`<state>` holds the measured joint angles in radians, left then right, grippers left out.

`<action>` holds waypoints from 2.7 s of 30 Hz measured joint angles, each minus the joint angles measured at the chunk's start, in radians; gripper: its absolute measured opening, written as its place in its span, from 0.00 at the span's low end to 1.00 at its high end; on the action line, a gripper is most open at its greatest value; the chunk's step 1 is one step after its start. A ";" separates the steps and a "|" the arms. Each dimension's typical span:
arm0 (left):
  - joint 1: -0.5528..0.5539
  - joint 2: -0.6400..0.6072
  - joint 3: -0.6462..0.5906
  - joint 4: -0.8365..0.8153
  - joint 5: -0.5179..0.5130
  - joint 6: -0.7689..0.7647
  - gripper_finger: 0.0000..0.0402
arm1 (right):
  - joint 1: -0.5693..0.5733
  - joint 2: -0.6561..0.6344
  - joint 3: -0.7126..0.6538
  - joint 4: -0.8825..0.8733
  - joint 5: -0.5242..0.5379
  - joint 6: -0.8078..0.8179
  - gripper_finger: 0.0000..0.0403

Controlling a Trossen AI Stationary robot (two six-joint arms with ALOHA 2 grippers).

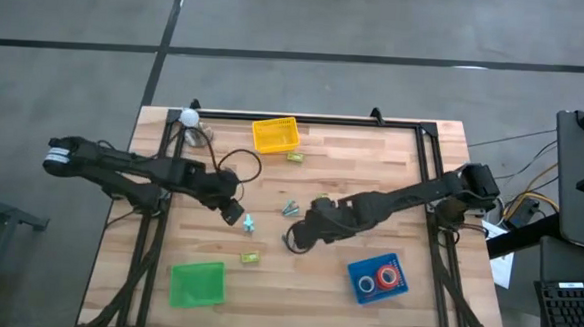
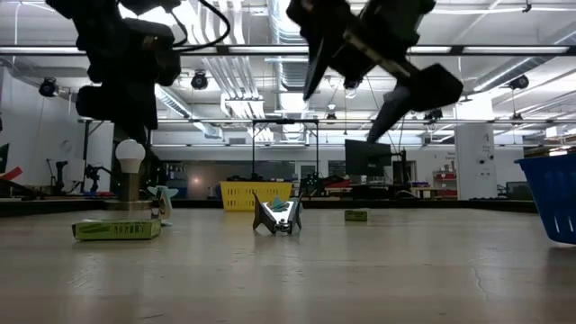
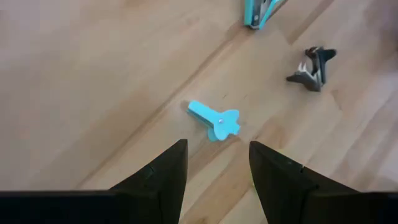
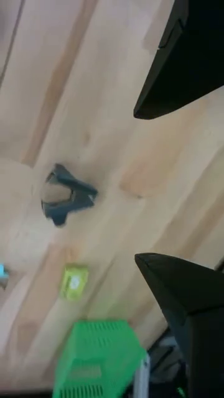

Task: Pick and place Stapler, Stapler remover, tape
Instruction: Put the black staple remover into the green basket

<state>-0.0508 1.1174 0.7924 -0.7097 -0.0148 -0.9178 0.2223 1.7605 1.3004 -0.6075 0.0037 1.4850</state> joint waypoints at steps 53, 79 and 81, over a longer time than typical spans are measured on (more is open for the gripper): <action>-0.004 -0.038 -0.083 0.119 0.018 -0.007 0.43 | -0.091 0.249 0.067 0.091 -0.057 -0.165 0.04; 0.002 -0.241 -0.082 0.657 0.124 0.174 0.43 | -0.089 -0.127 0.070 0.271 0.230 -0.240 0.02; 0.009 -0.279 -0.082 0.726 0.107 0.184 0.43 | -0.090 -0.158 0.070 0.312 0.270 -0.276 0.02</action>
<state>-0.0419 0.8388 0.7104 0.0159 0.0924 -0.7338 0.1326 1.6028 1.3705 -0.2960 0.2736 1.2087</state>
